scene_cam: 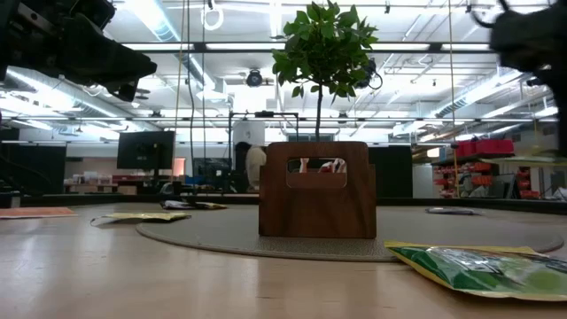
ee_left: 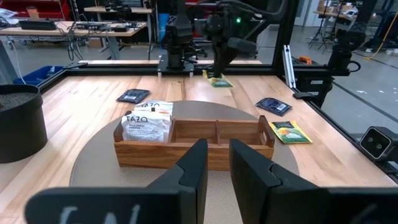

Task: Pick & Place Tea
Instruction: Put the yellow tea bag into the middle compartment of the middle section wooden organizer

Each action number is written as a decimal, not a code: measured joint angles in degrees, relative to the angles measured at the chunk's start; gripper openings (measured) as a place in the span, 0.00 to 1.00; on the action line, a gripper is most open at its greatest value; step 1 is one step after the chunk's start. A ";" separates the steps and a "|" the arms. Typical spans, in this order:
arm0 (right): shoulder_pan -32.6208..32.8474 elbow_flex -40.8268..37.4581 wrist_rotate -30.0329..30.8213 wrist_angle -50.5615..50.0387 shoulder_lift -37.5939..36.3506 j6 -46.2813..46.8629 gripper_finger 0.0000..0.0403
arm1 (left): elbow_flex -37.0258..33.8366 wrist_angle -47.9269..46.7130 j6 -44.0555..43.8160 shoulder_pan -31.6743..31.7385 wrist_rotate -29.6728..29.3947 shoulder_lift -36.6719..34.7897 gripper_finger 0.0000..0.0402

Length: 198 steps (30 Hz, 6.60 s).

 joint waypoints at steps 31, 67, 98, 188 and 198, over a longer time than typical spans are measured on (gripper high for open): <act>-20.11 15.68 8.16 7.92 6.96 -46.74 0.00 | -0.04 9.84 -1.75 -0.09 1.65 6.30 0.17; -19.82 18.34 26.04 25.98 7.96 -95.63 0.00 | 25.07 25.14 -10.91 8.25 2.93 49.38 0.54; -19.43 18.34 16.25 27.08 5.24 -98.11 0.16 | 26.77 16.66 -7.95 12.77 15.98 50.99 0.01; -31.36 18.29 -11.41 19.28 0.42 -55.62 0.00 | 14.18 26.67 6.25 17.25 15.56 44.19 0.30; -31.65 18.27 -9.28 19.96 2.67 -35.05 0.00 | 9.26 27.90 14.55 14.39 -0.41 38.91 0.30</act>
